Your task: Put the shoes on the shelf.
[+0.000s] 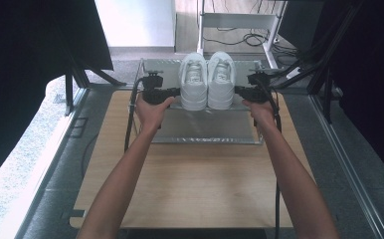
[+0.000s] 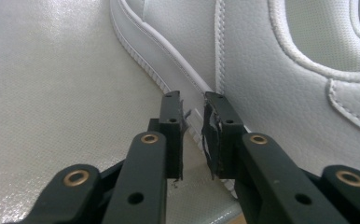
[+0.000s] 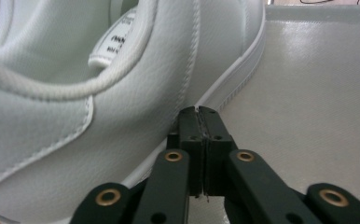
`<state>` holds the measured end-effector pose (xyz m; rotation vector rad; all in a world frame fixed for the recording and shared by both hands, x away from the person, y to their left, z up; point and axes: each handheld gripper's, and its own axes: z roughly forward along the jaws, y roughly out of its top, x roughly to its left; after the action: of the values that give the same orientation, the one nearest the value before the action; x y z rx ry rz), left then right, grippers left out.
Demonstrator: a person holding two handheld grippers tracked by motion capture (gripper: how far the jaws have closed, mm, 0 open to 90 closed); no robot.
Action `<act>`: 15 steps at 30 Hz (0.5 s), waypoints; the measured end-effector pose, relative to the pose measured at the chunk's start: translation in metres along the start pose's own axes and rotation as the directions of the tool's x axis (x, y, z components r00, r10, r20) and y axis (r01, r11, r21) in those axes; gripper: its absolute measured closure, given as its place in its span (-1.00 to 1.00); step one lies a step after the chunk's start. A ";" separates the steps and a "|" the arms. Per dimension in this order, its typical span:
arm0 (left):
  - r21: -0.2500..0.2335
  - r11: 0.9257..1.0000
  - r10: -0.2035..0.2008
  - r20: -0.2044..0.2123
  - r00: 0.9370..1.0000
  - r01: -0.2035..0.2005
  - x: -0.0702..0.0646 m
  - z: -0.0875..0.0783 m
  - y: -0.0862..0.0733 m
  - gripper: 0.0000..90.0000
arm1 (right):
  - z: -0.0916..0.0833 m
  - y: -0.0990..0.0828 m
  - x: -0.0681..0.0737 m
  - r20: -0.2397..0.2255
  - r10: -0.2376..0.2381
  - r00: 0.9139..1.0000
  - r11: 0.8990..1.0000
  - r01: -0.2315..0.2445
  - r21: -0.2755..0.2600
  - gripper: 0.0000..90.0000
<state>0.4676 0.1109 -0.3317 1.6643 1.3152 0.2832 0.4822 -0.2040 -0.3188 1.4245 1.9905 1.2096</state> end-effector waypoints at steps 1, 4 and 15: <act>-0.001 1.000 -0.005 -0.001 1.000 0.005 0.000 0.000 0.000 0.73 | 0.000 -0.002 0.003 0.018 -0.002 1.000 1.000 0.002 -0.017 1.00; -0.007 1.000 -0.006 -0.002 1.000 0.006 0.001 -0.001 -0.002 0.65 | -0.001 -0.003 0.003 0.017 -0.001 1.000 1.000 0.002 -0.020 1.00; -0.070 0.997 0.034 0.038 0.999 -0.031 0.007 -0.025 -0.007 0.26 | -0.036 -0.022 -0.007 -0.015 -0.028 0.999 0.988 0.026 -0.154 0.53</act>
<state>0.4493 0.1298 -0.3273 1.6261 1.2366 0.3108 0.4468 -0.2275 -0.3189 1.3117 1.8763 1.3361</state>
